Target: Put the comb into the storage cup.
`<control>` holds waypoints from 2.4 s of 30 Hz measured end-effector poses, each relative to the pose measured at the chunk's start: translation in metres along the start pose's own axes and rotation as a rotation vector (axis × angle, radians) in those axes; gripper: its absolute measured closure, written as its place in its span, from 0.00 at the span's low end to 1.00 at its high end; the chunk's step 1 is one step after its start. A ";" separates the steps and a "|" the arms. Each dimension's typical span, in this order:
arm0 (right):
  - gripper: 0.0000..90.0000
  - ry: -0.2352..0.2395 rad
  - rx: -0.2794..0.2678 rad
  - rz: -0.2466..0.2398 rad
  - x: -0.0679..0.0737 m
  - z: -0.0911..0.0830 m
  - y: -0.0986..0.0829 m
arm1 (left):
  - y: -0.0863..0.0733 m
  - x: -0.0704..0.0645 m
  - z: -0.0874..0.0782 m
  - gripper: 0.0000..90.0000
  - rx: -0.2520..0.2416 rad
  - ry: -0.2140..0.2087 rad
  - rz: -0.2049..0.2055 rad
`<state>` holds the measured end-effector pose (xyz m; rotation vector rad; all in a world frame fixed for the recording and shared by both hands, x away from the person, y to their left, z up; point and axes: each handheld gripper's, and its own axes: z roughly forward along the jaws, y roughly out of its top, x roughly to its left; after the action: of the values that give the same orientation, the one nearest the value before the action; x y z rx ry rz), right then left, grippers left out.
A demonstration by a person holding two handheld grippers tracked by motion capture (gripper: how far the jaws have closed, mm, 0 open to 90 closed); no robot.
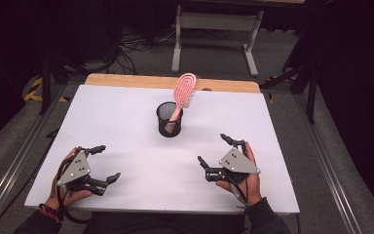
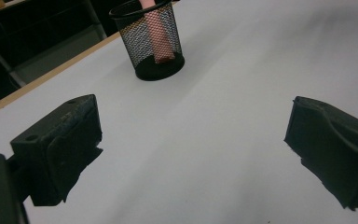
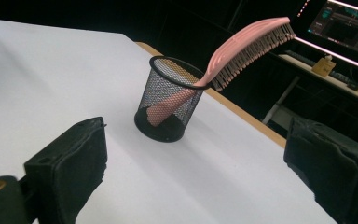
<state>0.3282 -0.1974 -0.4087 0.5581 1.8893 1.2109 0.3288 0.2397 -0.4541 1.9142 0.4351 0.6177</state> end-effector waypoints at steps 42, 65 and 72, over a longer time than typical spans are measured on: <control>0.04 -0.068 0.059 0.082 -0.022 -0.032 -0.056 | 0.002 -0.002 0.000 0.04 -0.011 0.006 0.006; 0.06 -0.107 0.040 0.068 -0.019 -0.034 -0.053 | 0.000 0.001 -0.001 0.04 -0.001 0.014 0.010; 0.06 -0.096 0.036 0.076 -0.021 -0.034 -0.053 | -0.001 0.003 -0.001 0.04 0.003 0.018 0.008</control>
<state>0.3156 -0.2540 -0.4410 0.7006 1.8261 1.1790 0.3307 0.2427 -0.4535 1.9151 0.4402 0.6408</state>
